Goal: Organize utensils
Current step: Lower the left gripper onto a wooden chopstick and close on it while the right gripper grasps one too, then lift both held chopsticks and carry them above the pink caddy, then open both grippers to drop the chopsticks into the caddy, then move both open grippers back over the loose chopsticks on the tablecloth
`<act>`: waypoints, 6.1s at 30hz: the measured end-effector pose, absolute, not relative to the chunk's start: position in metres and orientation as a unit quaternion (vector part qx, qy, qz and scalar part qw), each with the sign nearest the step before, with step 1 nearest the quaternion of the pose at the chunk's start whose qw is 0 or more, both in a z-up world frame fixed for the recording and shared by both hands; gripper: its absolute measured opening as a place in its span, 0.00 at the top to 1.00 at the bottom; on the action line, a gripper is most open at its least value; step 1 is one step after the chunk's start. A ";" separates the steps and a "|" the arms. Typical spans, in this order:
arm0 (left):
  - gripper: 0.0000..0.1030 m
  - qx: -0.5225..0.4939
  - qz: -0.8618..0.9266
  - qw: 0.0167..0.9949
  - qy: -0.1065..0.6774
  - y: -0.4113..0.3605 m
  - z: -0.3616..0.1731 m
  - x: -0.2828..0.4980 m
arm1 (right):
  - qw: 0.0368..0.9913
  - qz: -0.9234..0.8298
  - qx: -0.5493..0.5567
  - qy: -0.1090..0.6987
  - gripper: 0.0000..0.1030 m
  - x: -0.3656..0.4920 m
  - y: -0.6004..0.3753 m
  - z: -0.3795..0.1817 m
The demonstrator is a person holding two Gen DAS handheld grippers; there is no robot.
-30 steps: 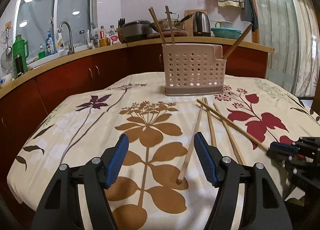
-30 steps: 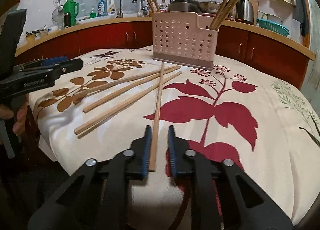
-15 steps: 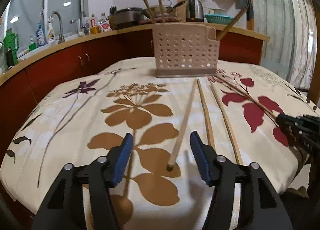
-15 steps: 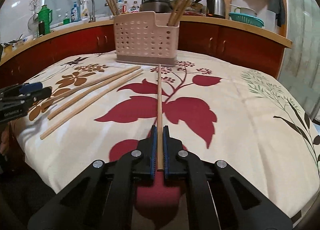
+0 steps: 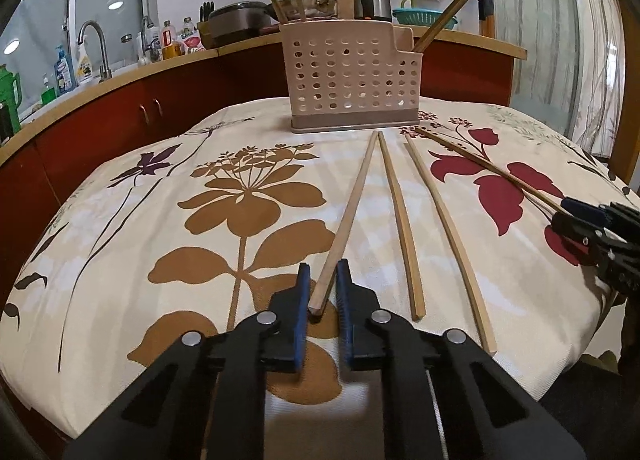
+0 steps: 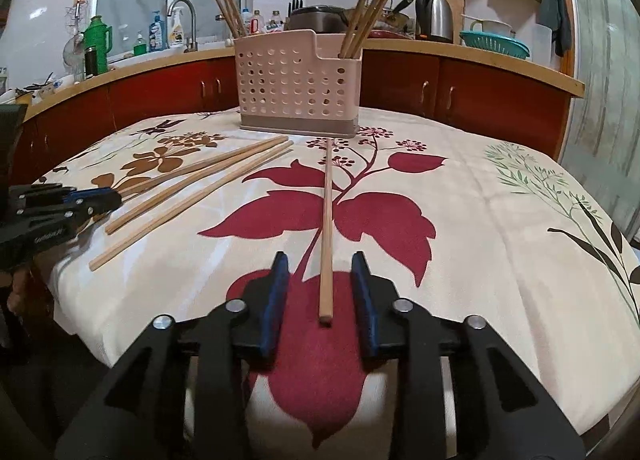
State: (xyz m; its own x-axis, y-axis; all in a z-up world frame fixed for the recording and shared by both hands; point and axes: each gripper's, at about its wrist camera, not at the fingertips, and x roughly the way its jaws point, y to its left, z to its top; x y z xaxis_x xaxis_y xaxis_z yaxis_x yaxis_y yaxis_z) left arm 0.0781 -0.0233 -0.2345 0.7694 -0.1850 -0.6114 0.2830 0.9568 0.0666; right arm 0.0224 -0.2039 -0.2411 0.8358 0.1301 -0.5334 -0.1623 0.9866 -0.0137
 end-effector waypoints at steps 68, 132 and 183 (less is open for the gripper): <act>0.94 0.026 -0.128 0.986 0.102 0.002 -0.065 0.050 | 0.991 0.076 0.005 0.114 0.94 0.012 -0.207 -0.061; 0.61 0.048 -0.181 0.978 0.091 -0.057 -0.046 0.230 | 0.993 0.088 -0.002 0.077 0.75 0.226 -0.195 -0.041; 0.48 0.037 -0.089 0.971 0.217 0.013 -0.155 0.052 | 0.966 0.140 0.006 0.218 0.73 0.032 -0.127 -0.176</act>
State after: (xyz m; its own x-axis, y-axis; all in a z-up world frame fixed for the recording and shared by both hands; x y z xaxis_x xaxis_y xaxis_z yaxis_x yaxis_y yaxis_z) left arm 0.0515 0.0129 -0.1555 0.8903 -0.1561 -0.4279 0.1880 0.9816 0.0332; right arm 0.0319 -0.1273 -0.1765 0.8652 0.2733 -0.4203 -0.2682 0.9606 0.0726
